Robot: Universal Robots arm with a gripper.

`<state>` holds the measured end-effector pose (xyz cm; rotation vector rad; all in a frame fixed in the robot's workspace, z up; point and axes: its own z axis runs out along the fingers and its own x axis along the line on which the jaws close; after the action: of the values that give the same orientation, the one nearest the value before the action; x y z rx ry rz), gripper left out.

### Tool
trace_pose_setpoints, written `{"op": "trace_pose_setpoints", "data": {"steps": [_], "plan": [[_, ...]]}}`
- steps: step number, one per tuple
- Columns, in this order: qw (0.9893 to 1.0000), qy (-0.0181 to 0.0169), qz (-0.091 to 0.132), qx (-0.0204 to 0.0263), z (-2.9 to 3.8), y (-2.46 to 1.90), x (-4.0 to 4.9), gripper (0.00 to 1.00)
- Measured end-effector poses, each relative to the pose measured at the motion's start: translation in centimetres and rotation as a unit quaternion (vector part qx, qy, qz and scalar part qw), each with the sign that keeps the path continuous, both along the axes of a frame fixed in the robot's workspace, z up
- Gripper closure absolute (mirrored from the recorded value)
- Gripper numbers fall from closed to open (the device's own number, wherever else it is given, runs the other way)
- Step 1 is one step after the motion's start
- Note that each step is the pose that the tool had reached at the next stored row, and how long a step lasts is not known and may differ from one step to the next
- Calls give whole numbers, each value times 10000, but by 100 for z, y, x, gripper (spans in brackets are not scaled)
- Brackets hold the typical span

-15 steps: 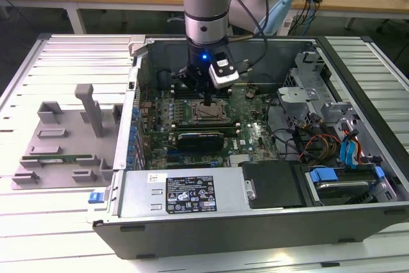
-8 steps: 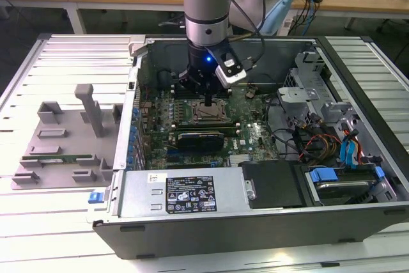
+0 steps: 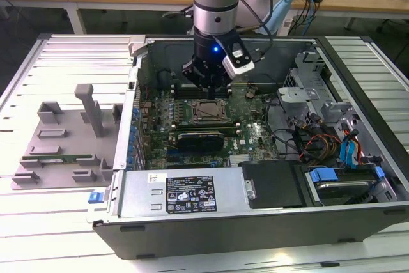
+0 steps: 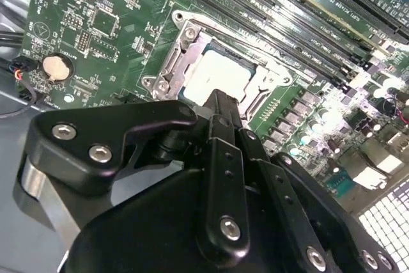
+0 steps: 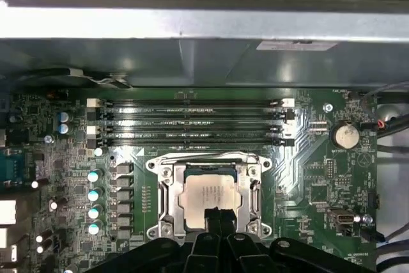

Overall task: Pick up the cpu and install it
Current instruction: 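Install the first cpu locking lever, then install the second cpu locking lever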

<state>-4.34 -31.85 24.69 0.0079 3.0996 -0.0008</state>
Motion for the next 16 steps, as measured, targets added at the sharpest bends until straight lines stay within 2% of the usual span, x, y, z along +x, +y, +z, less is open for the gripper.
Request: {"op": "trace_pose_setpoints", "data": {"steps": [1,3,16], "plan": [[10000,0,0,0,0,-10,0,89],[10000,-1,0,3,-1,-60,0,89],[10000,0,0,9,0,-63,0,89]]}}
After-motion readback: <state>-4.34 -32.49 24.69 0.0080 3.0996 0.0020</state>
